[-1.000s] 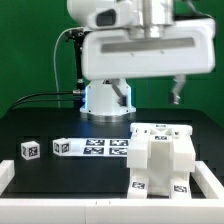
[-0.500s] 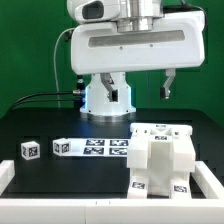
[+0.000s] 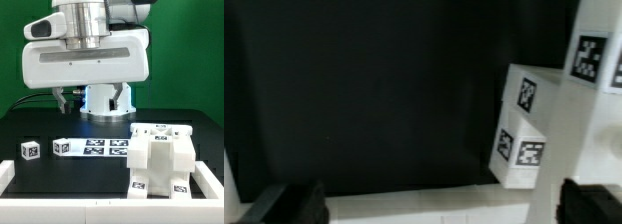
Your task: Assemble chair
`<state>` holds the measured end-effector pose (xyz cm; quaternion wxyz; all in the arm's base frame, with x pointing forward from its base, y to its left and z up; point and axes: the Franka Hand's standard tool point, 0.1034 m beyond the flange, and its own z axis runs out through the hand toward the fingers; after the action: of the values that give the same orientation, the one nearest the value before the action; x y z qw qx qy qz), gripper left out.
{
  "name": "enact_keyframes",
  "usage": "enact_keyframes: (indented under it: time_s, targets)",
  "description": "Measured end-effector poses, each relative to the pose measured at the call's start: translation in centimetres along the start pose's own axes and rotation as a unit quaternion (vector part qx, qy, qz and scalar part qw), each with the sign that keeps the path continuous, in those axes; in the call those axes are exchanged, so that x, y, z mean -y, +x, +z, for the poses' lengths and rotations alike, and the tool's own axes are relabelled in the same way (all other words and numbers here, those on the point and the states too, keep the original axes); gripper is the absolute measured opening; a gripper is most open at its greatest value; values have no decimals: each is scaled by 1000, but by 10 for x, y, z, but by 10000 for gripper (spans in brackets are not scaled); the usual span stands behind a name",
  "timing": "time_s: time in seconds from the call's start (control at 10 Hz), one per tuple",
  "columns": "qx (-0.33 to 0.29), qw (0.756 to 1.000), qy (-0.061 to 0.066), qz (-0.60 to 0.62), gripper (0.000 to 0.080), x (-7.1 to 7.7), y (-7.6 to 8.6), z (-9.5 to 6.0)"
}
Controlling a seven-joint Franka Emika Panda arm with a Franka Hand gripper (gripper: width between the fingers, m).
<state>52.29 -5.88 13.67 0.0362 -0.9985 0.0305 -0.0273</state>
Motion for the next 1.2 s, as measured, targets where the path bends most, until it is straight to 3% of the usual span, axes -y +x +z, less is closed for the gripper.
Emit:
enact_keyframes:
  time_s: [0.4, 0.6, 0.7, 0.8, 1.2]
  targets:
    - [6, 1000, 0, -7, 649, -3, -4, 4]
    - [28, 999, -16, -16, 649, -45, -21, 17]
    - [35, 999, -19, -5, 649, -57, -28, 23]
    - [37, 999, -14, 4, 649, -55, -33, 26]
    - [40, 999, -14, -21, 649, -58, -33, 27]
